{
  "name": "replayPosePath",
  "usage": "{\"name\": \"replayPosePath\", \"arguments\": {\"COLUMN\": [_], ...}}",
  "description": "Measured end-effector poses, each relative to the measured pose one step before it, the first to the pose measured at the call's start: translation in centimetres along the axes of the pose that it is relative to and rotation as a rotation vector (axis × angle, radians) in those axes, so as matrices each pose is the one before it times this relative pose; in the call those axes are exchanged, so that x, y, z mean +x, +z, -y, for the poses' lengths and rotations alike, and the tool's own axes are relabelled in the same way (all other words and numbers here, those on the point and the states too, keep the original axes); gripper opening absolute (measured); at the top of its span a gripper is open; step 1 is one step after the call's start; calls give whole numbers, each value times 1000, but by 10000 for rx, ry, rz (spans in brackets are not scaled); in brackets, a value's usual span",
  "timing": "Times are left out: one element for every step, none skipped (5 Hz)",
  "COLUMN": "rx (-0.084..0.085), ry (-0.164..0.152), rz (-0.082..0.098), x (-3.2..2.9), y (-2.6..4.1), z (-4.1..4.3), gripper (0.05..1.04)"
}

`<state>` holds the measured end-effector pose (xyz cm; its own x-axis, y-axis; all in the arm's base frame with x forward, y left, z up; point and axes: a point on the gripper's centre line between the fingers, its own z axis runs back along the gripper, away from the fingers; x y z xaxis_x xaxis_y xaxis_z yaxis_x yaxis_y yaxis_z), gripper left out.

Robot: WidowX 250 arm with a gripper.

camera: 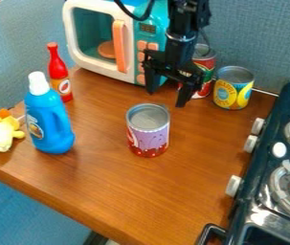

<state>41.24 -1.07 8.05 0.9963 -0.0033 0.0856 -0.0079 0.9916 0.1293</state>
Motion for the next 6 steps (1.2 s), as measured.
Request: {"name": "replayPosePath", "arguments": {"rx": [51, 14, -286, -11, -110, -415], "ry": [210, 181, -17, -138, 14, 11], "rz": [-4, -243, -712, -197, 51, -13], "x": [-152, -895, -1423, -2127, -2577, -1473], "y": [-1094, -1014, -824, 1003, 1157, 99], "z": [59, 16, -498, -670, -87, 538], "gripper": [1001, 1001, 1001, 1001, 1001, 1001]}}
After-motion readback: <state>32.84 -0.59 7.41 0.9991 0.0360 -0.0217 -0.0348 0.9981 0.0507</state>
